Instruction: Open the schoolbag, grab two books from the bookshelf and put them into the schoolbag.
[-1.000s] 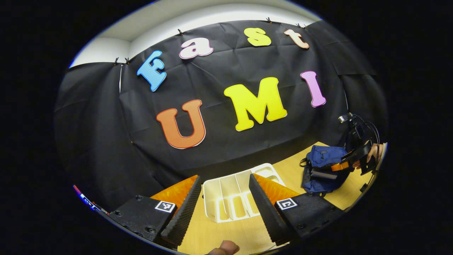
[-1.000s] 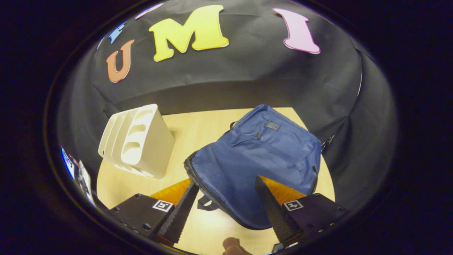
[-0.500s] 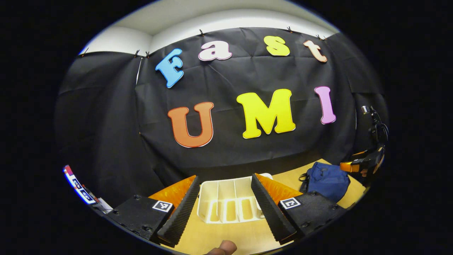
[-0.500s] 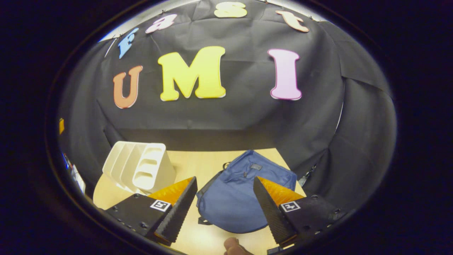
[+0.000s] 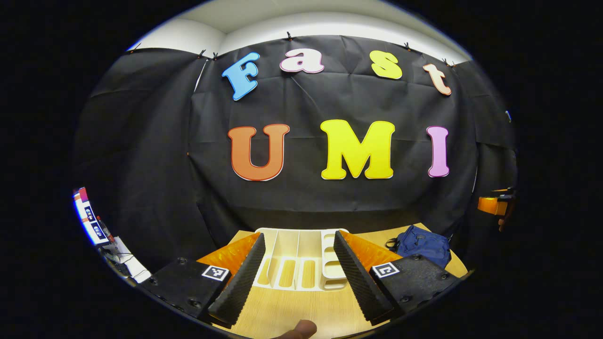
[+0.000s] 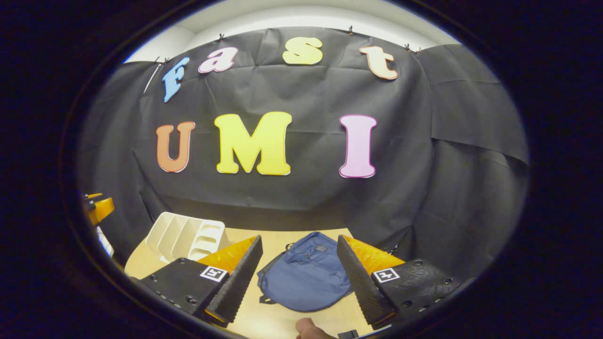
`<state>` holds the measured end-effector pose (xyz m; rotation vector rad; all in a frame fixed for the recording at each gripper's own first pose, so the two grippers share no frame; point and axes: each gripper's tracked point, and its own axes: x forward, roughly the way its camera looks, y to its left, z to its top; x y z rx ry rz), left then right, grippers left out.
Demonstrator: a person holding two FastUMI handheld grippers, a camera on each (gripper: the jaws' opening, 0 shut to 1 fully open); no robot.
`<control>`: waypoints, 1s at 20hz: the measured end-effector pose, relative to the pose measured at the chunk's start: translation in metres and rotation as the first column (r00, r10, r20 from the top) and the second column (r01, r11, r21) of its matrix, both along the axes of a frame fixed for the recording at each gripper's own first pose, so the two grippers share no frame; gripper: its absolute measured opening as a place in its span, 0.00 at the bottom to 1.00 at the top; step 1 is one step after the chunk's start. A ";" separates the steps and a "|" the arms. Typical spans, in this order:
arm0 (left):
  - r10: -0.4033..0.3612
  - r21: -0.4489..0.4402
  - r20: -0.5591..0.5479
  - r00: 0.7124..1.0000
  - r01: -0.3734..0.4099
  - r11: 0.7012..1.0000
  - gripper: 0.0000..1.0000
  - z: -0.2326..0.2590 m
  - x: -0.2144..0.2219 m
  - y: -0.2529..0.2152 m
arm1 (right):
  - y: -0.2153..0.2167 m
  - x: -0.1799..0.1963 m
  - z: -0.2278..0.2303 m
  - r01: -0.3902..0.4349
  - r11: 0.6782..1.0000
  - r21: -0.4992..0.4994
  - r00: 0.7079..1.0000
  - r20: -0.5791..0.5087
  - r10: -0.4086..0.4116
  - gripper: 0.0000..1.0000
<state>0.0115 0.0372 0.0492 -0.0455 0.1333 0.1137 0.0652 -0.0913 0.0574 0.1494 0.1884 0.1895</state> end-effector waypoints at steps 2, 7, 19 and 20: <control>-0.001 0.005 0.002 1.000 0.001 1.000 0.94 0.005 0.000 -0.003 | -0.006 -0.003 0.013 -0.003 1.000 -0.008 1.000 0.014 0.003 0.96; -0.015 0.009 0.037 0.999 0.014 1.000 0.94 0.025 -0.010 -0.005 | -0.009 -0.010 0.033 -0.017 1.000 0.000 0.999 0.034 0.017 0.96; -0.038 0.004 0.085 0.996 0.038 0.999 0.94 0.029 -0.013 -0.008 | 0.010 -0.022 0.039 -0.074 0.997 0.001 0.995 0.073 0.074 0.96; -0.036 -0.001 0.085 0.996 0.036 0.999 0.94 0.028 -0.015 -0.006 | 0.011 -0.024 0.039 -0.079 0.997 -0.003 0.994 0.072 0.079 0.94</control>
